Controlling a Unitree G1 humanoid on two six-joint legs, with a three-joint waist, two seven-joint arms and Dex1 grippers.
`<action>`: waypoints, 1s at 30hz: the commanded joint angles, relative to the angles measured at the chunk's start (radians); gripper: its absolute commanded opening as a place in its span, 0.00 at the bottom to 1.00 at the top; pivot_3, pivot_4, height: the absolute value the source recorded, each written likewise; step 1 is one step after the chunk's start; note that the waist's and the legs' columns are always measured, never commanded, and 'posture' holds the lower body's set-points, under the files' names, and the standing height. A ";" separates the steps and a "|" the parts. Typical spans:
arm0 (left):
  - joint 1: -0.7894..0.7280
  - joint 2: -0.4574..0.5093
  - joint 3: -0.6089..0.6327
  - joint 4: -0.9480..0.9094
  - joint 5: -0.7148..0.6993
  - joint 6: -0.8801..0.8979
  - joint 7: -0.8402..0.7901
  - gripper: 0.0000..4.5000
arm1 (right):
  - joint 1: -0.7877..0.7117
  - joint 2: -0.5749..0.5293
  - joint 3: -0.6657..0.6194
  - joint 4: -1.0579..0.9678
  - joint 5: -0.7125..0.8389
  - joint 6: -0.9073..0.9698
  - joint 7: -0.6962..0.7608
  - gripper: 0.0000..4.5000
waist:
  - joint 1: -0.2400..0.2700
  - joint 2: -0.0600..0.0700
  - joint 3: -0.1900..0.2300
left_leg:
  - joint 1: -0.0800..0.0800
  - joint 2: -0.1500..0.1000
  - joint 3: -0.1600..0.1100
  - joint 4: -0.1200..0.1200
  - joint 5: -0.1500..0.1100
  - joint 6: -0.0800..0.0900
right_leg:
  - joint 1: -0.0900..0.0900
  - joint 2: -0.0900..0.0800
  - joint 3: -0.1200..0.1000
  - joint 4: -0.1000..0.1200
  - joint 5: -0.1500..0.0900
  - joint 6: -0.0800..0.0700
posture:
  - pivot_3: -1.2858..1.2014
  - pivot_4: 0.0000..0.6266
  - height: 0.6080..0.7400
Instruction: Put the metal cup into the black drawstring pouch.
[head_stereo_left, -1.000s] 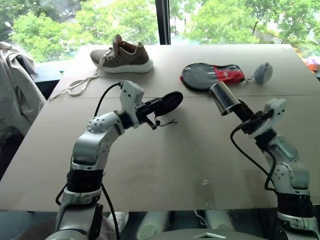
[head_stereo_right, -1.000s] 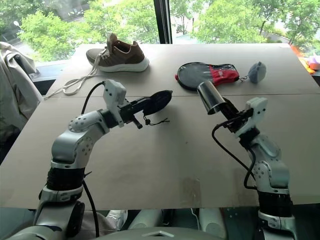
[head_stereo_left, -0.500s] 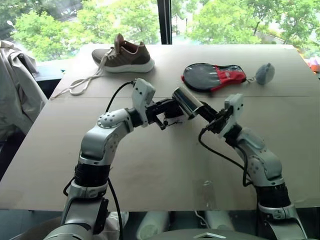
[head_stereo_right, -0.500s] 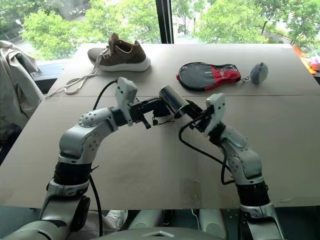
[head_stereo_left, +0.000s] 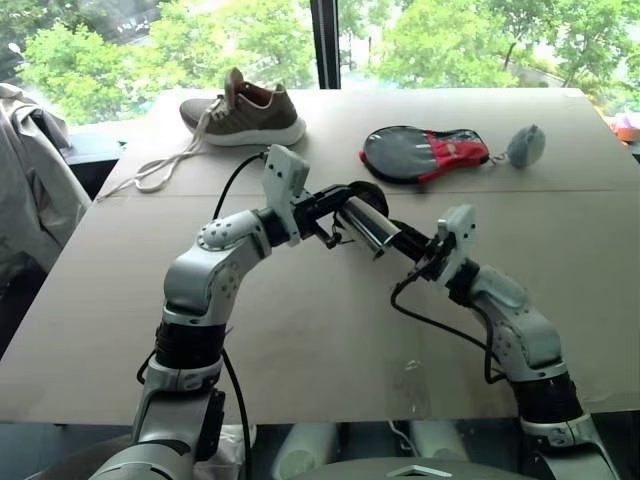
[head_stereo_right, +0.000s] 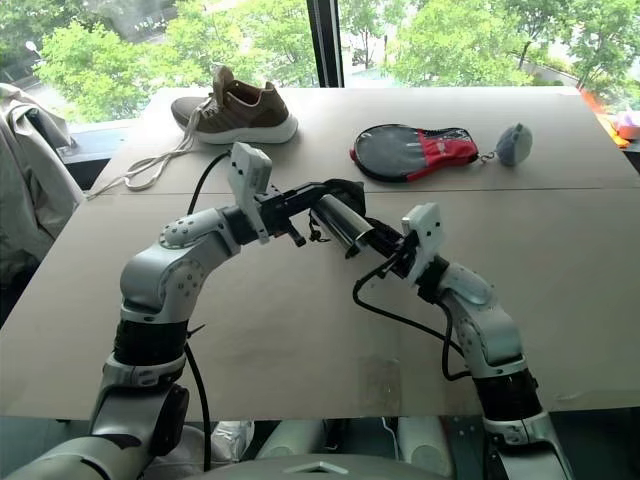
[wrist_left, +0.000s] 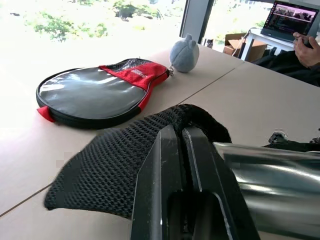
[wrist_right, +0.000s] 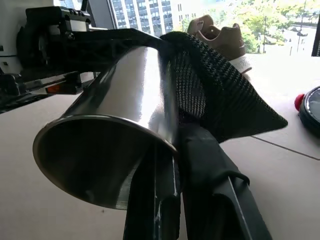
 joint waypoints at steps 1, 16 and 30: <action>-0.015 0.003 -0.001 -0.057 -0.026 -0.002 -0.012 0.00 | -0.037 0.003 -0.005 0.000 -0.038 -0.032 -0.024 0.02 | -0.002 0.000 0.000 | 0.000 0.000 0.000 0.000 0.000 0.000 | 0.000 0.000 0.000 0.000 0.000 0.000 | 0.52 0.24 1.00; 0.051 0.065 -0.096 -0.112 -0.029 -0.018 -0.117 0.00 | -0.126 0.348 -0.230 -0.005 0.329 0.291 -0.350 0.02 | -0.004 0.000 0.000 | 0.000 0.000 0.000 -0.001 0.000 0.000 | 0.000 0.000 0.001 0.000 0.000 -0.001 | 0.52 0.24 1.00; -0.010 -0.005 -0.115 -0.014 -0.014 -0.073 -0.115 0.00 | -0.192 0.177 -0.156 -0.002 0.475 0.347 -0.514 0.02 | -0.009 0.002 0.000 | 0.000 0.000 0.000 -0.002 0.000 0.000 | 0.000 0.000 0.001 0.000 0.001 -0.001 | 0.52 0.24 1.00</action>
